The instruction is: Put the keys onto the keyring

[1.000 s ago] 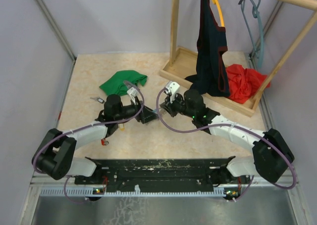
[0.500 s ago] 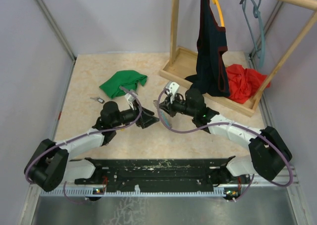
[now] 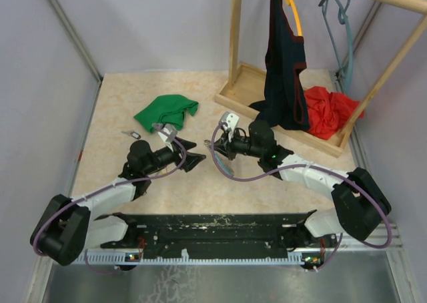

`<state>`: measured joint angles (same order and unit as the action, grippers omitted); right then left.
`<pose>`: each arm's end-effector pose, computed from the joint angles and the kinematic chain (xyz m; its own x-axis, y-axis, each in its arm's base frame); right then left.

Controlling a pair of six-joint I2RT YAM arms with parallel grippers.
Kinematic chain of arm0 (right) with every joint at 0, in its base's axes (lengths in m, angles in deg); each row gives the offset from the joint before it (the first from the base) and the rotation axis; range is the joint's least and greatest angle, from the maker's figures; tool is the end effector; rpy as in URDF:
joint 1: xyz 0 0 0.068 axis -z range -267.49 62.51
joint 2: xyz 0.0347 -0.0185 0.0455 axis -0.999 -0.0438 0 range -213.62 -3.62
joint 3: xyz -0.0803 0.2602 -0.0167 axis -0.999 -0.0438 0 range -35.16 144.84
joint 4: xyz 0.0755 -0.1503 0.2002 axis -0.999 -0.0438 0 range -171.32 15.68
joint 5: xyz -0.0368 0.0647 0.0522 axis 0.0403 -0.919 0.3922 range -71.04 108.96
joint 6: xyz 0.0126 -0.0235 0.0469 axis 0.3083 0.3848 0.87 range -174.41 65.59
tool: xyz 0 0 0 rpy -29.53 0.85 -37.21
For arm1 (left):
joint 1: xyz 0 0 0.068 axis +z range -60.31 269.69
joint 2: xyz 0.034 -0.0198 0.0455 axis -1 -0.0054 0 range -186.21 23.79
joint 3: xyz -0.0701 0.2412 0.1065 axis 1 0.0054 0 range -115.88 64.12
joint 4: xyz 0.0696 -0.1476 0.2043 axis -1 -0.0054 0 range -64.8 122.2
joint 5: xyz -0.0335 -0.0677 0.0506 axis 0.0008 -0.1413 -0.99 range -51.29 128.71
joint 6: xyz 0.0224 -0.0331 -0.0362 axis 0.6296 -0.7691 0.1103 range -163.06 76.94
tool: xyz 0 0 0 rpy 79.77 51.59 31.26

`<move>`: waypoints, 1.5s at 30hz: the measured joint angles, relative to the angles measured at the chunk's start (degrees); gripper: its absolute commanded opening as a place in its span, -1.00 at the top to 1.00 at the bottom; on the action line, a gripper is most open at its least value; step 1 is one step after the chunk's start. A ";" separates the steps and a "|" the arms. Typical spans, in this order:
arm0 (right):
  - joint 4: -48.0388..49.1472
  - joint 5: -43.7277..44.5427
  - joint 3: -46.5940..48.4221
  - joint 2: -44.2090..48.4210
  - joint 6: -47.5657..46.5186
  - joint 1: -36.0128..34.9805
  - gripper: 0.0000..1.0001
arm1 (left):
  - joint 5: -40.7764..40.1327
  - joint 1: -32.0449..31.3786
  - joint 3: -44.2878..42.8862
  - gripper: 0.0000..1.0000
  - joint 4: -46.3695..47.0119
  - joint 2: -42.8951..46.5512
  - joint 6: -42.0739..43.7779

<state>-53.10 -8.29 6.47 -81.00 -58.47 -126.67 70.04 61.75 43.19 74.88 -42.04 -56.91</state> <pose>0.2211 0.2012 0.2500 -0.1301 -0.1872 -0.9737 -0.9167 0.3969 0.0461 0.1964 -0.1251 0.2199 -0.2389 -0.1046 -0.9654 0.8260 0.5008 -0.2587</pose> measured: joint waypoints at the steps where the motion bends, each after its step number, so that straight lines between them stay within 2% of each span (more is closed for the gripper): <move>1: 0.02 -0.15 0.00 0.00 -0.02 0.00 1.00 | 0.35 0.07 0.24 -0.54 1.18 -0.57 0.79; 8: -0.15 -1.38 0.00 0.00 -0.07 0.00 1.00 | 3.43 0.09 2.51 -0.54 8.55 -1.90 4.83; 22: -1.01 -1.79 0.00 0.00 -1.42 0.00 1.00 | 4.74 0.09 2.69 -0.79 13.92 -4.70 12.48; 28: 2.95 -2.78 -1.22 -0.15 -1.44 0.00 1.00 | 6.23 0.13 3.52 -0.59 17.44 -6.16 15.13; 35: -0.83 -5.44 -0.26 -0.15 -3.80 1.05 1.00 | 11.13 0.98 3.34 -0.41 17.44 -6.25 16.87; 45: -2.01 -11.76 0.87 0.09 -3.93 2.38 1.00 | 18.64 1.97 1.09 -0.15 22.47 -9.53 12.17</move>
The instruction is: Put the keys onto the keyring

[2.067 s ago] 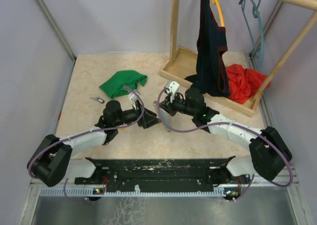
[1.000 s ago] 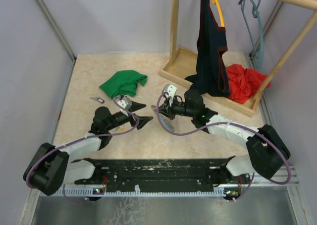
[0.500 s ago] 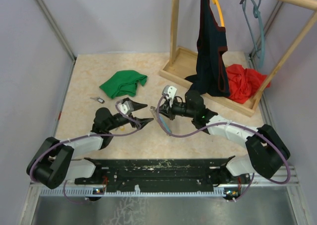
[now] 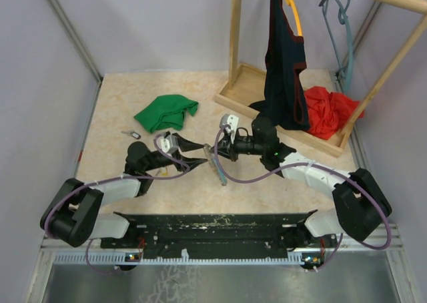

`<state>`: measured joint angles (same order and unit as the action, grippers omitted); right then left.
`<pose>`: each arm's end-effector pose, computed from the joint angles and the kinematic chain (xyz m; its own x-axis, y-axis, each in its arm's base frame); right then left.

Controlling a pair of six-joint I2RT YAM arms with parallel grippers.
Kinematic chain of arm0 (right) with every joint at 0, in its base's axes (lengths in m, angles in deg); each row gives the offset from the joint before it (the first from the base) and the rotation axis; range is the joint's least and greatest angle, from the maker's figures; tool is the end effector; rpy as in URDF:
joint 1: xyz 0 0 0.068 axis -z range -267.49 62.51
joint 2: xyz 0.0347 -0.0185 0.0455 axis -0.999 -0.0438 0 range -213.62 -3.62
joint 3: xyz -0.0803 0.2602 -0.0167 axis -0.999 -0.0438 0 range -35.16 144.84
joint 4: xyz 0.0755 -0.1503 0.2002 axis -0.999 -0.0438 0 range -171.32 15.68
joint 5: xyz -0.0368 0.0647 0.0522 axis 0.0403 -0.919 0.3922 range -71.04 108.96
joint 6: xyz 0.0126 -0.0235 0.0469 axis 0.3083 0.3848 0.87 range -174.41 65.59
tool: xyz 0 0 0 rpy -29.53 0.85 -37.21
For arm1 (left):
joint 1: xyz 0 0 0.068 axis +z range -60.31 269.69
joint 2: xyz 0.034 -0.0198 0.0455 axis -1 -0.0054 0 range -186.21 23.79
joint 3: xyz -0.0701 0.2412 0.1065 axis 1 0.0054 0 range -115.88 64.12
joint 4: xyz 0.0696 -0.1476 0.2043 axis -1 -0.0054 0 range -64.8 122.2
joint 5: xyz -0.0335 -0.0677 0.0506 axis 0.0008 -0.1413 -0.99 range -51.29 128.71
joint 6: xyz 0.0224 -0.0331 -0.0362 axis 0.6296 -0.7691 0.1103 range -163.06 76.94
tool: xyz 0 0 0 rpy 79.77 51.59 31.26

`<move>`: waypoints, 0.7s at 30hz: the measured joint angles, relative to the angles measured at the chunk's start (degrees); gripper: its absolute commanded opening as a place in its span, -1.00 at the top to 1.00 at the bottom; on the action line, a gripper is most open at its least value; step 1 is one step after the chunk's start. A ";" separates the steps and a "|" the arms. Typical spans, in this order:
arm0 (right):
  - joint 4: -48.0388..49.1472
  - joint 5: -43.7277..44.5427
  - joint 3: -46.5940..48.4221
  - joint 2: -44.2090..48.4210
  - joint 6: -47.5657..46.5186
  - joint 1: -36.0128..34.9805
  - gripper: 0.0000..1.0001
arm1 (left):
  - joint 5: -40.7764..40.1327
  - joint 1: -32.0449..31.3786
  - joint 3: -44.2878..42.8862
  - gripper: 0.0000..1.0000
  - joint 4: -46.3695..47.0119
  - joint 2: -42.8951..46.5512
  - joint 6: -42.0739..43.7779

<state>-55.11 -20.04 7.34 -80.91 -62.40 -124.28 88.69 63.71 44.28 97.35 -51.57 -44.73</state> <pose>0.2231 0.1947 0.2531 -0.0810 -0.1955 -0.9774 -0.9715 0.2345 0.0336 0.2010 -0.1282 0.2171 0.1223 -0.0804 -0.9892 0.9644 0.2452 0.0993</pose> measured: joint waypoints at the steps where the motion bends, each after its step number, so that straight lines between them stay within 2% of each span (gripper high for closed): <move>1: 0.09 -0.24 0.00 0.11 0.02 0.04 1.00 | 0.35 0.00 -0.02 -0.13 0.22 -0.13 -0.17; 10: 4.15 -2.36 -0.11 1.05 0.13 0.61 1.00 | 1.84 0.00 -1.07 0.13 0.52 -2.29 -1.33; 21: 6.75 -4.20 -1.99 1.05 0.50 0.61 1.00 | 2.40 0.00 -1.27 0.18 4.57 -5.75 -5.11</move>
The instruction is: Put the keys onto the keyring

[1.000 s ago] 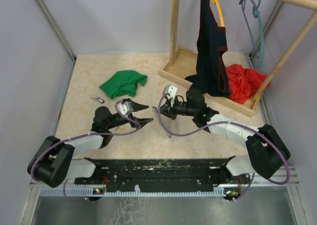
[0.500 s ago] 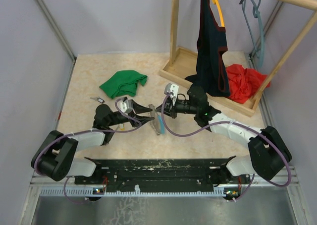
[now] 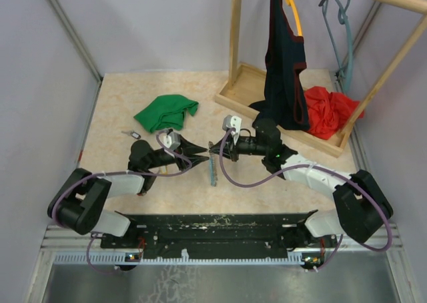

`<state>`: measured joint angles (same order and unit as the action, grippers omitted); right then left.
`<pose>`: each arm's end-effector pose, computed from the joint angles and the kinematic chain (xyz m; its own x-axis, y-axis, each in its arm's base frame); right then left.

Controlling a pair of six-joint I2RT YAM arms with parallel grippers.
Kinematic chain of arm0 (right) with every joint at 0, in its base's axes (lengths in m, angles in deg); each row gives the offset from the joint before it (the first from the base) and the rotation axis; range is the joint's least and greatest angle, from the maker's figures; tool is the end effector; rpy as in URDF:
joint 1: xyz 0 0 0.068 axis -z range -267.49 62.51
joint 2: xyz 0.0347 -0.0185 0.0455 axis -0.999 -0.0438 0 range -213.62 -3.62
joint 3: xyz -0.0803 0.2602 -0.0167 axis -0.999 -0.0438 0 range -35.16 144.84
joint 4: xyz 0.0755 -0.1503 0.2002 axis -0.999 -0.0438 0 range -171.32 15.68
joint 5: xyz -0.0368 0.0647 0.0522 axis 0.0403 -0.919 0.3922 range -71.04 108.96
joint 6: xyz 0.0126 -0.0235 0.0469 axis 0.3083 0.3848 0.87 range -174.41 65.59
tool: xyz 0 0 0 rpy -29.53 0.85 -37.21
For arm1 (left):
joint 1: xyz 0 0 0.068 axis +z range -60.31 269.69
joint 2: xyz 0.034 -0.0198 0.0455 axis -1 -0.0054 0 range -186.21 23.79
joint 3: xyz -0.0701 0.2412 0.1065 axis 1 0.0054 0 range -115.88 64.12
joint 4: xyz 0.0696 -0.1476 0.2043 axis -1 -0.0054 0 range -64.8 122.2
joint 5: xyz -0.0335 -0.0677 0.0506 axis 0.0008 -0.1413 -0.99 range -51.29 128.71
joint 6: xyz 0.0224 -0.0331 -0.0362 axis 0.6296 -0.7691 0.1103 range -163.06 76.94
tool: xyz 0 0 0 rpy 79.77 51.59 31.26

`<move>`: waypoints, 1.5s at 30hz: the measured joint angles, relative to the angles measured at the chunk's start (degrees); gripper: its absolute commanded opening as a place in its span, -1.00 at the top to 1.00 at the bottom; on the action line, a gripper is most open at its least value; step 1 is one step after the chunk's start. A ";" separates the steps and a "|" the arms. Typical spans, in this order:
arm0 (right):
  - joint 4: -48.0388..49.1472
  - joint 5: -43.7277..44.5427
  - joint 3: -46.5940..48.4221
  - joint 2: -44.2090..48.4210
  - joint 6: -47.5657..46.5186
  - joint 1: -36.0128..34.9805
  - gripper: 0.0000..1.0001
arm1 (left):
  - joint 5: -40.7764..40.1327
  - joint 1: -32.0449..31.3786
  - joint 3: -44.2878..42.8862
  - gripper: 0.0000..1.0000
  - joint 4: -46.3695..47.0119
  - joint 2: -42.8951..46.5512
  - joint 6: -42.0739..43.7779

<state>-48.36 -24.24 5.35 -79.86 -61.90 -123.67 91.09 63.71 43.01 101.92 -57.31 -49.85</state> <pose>0.2194 0.1906 0.2585 -0.0089 -0.1243 -0.9922 -0.9844 0.1755 -0.0132 0.2105 -0.1339 0.2083 0.0362 -0.0979 -0.9945 0.9803 0.1967 0.0164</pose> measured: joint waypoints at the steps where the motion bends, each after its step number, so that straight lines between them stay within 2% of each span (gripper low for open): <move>1: 0.07 -0.26 -0.11 0.00 0.04 0.00 1.00 | 0.11 0.00 0.00 0.18 0.83 -0.28 -0.63; 6: 1.09 -0.79 -0.48 0.00 0.20 0.00 1.00 | 1.05 0.00 0.00 0.26 4.39 -1.33 -2.91; 14: 1.73 -1.99 -0.48 0.00 0.61 0.00 1.00 | 2.34 0.04 -0.28 0.57 6.93 -2.56 -5.09; 15: 1.75 -2.08 -0.48 0.00 0.61 0.00 1.00 | 2.36 0.11 -0.39 0.63 7.02 -2.67 -5.20; 18: 1.73 -2.40 -0.48 0.00 0.63 0.00 1.00 | 2.49 0.15 -0.74 0.97 7.15 -3.02 -5.42; 23: 1.36 -2.60 -0.48 0.00 0.57 0.07 1.00 | 3.39 0.37 -1.38 0.99 6.97 -3.65 -5.86; 25: 0.46 -2.36 -0.48 0.00 0.37 0.11 0.96 | 3.63 0.37 -1.95 0.99 4.04 -3.04 -5.31; 29: -2.99 -0.81 -0.46 0.81 -0.42 0.09 0.62 | 1.51 -0.55 -3.34 0.99 -9.62 2.08 -1.33; 35: -7.39 3.50 -1.36 5.09 -0.52 0.22 0.41 | -5.81 -3.45 -11.10 0.99 -35.89 10.10 8.28; 45: -9.01 7.08 -2.67 7.45 -1.53 0.31 0.33 | -16.50 -5.81 -31.17 1.00 -76.02 9.31 22.27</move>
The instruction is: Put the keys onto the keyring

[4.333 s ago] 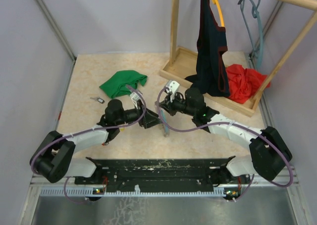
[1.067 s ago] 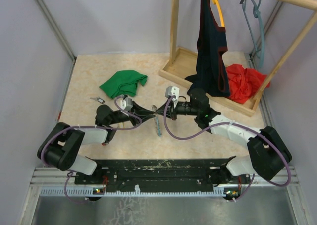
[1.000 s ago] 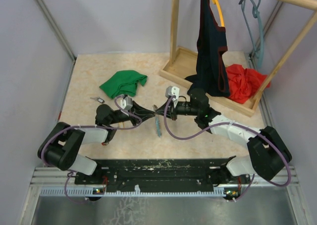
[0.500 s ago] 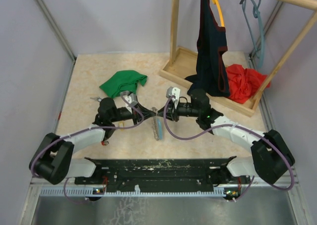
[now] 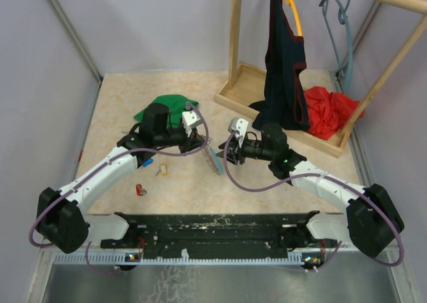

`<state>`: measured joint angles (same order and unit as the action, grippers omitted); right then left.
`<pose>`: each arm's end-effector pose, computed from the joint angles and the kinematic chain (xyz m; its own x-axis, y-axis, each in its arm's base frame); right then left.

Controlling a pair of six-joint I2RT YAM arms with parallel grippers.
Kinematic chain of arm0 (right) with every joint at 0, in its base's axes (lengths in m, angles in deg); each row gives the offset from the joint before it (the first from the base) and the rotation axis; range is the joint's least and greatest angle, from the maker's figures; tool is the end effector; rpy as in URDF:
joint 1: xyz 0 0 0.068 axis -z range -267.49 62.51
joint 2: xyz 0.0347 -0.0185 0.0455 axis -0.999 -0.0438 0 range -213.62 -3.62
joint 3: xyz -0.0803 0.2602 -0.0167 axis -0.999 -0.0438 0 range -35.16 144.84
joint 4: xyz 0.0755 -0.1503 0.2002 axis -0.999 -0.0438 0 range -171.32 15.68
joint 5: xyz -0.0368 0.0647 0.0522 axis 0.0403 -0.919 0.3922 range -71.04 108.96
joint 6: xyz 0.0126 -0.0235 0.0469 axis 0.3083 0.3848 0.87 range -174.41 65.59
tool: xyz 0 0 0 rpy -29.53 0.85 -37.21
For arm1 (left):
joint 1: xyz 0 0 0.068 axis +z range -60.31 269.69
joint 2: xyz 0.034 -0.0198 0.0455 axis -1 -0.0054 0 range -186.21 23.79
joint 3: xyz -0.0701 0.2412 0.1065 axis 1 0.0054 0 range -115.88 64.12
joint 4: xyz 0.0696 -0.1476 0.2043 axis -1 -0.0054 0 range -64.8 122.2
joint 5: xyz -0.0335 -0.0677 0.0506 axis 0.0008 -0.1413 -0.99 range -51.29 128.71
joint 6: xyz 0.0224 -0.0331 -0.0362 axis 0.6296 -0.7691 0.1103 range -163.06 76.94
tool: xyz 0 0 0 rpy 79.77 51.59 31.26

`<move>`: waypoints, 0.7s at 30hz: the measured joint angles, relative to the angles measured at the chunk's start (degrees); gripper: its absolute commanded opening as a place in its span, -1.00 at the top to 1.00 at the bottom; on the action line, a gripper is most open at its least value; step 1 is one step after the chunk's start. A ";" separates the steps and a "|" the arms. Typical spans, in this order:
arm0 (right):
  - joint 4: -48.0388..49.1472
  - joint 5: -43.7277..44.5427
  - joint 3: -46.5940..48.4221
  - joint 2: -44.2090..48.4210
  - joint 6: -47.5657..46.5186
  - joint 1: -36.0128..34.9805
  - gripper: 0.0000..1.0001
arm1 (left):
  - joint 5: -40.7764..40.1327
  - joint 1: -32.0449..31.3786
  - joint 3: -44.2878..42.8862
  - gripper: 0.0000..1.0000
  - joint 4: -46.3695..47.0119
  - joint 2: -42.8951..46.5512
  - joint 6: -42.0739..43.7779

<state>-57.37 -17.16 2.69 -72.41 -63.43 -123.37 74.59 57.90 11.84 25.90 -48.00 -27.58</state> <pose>0.2026 0.1724 0.2601 -0.0467 -0.1901 -0.9806 -0.9560 0.2932 -0.0113 0.2279 -0.1658 0.2942 -0.1230 0.3308 -0.9356 0.9423 0.3347 -0.0056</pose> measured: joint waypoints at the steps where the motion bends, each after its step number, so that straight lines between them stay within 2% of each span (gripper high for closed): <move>1: 0.57 0.09 -0.13 0.00 0.00 0.00 0.33 | -1.01 -0.15 -2.03 1.00 -3.48 -0.46 1.42; 4: 2.64 0.00 -0.98 -0.15 0.02 0.00 0.33 | -2.78 -0.50 -6.21 1.00 -11.91 -1.49 5.55; 10: 7.58 -0.20 -1.22 -3.41 -0.02 0.02 0.31 | -2.93 -0.70 -6.73 1.00 -18.32 -1.60 9.68; 21: 11.39 -4.31 -0.15 -11.10 -0.72 0.02 0.18 | -1.16 -0.76 -6.73 1.00 -20.85 -0.50 13.97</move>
<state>-45.98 -21.47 2.53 -83.51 -64.15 -123.34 73.43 57.13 5.11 5.05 -48.51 -13.61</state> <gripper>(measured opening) 0.390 0.006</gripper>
